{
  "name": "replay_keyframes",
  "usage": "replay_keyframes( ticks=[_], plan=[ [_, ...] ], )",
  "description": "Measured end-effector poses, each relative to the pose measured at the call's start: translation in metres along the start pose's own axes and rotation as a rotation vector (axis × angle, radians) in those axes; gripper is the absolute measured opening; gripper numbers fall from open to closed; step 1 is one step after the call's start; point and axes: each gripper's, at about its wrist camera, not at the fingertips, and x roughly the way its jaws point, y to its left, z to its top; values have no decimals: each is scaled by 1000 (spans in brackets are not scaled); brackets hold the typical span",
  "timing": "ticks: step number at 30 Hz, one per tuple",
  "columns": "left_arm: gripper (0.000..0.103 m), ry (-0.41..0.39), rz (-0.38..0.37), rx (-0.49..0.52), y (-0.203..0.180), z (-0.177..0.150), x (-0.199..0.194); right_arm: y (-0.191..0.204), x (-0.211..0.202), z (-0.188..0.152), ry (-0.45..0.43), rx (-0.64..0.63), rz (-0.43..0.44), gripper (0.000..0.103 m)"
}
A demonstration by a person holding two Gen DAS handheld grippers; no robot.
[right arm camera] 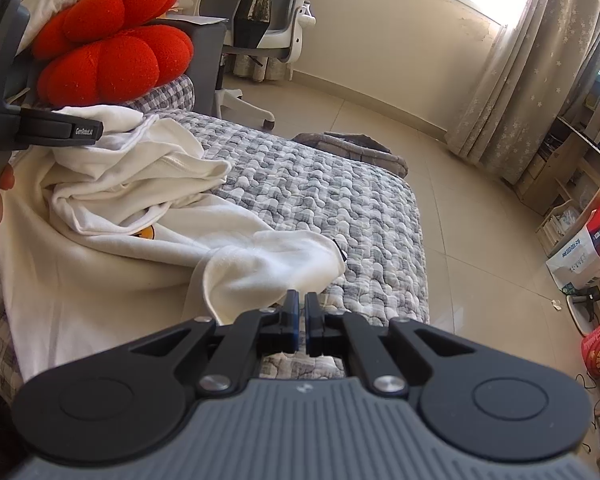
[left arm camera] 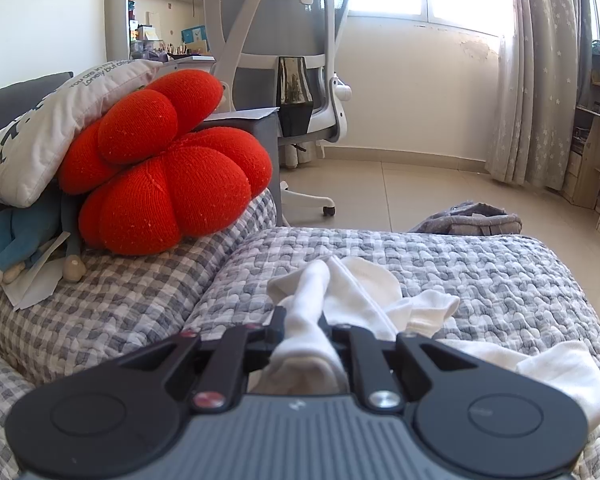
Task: Fold clothes
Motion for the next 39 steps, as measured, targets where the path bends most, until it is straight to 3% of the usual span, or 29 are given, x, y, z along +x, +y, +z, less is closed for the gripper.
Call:
replay_keyframes(
  ticks=[11, 12, 14, 15, 16, 18, 20, 22, 25, 31, 39],
  plan=[
    [12, 11, 9, -9, 4, 1, 1, -9, 2, 2, 0, 40, 3, 5],
    [12, 15, 13, -20, 8, 2, 1, -13, 3, 4, -3, 56, 2, 13],
    [12, 30, 26, -47, 19, 4, 3, -23, 7, 7, -5, 96, 7, 18],
    [12, 45, 18, -54, 24, 3, 5, -28, 10, 9, -4, 118, 20, 27],
    [13, 59, 11, -61, 28, 3, 7, -32, 13, 11, -6, 140, 38, 46],
    [17, 88, -4, -76, 38, 1, 11, -37, 22, 16, -20, 174, 89, 61],
    [24, 117, -18, -90, 47, 0, 15, -37, 31, 24, -37, 187, 133, 63],
    [48, 143, -35, -104, 56, -1, 18, -34, 44, 32, -51, 185, 166, 64],
    [59, 141, -75, -103, 62, -2, 19, -26, 70, 40, -43, 162, 206, 65],
    [61, 189, -133, -113, 67, -9, 31, -8, 125, 50, 11, 130, 253, 65],
    [63, 216, -92, -61, 60, -16, 46, 10, 159, 59, 36, 108, 319, 65]
  ],
)
